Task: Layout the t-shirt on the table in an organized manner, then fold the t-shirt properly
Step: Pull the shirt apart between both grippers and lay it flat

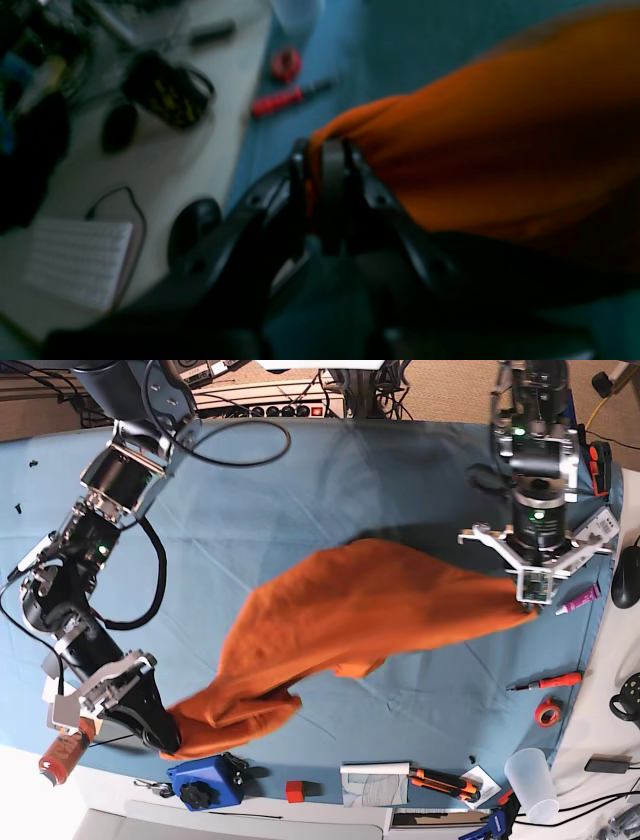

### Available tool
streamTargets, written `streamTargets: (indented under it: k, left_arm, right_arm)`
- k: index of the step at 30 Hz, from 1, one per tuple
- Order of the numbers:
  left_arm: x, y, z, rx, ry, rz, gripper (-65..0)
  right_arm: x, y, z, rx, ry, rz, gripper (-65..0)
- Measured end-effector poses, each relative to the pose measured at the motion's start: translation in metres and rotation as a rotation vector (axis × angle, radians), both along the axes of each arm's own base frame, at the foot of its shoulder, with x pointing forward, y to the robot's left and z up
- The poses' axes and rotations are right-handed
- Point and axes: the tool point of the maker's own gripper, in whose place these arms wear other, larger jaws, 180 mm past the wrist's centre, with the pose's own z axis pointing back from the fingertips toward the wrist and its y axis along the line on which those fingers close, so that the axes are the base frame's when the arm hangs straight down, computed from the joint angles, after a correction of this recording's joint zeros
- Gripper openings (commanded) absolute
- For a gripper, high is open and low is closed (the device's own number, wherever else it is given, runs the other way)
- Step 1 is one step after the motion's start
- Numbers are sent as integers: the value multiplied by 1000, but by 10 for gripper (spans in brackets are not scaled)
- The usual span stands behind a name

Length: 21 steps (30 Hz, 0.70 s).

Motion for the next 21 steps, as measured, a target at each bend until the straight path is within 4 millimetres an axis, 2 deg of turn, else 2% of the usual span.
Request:
streamTargets:
  k: [2, 5, 7, 10, 13, 17, 21]
  left_arm:
    - [3, -8, 6, -55, -39, -38, -650]
    - [8, -34, 9, -83, -36, -185, -650]
    - [13, -50, 19, -110, -70, -267, -650]
    - [29, -55, 35, -137, -143, -301, -650]
    - [56, -48, 6, -189, -68, -279, -650]
    - [99, -61, -21, -261, -12, -389, -650]
    - [149, -63, -46, -278, 69, -385, -650]
  right_arm:
    - [7, -3, -7, -44, 19, -46, -650]
    - [13, -17, -21, -122, 53, -127, -650]
    - [18, -27, -26, -172, 59, -183, -650]
    - [24, -52, -27, -278, 40, -293, -650]
    - [33, -86, -34, -308, 71, -414, -650]
    - [48, -125, -73, -292, 207, -517, -650]
    - [64, -146, -109, -239, 332, -579, -650]
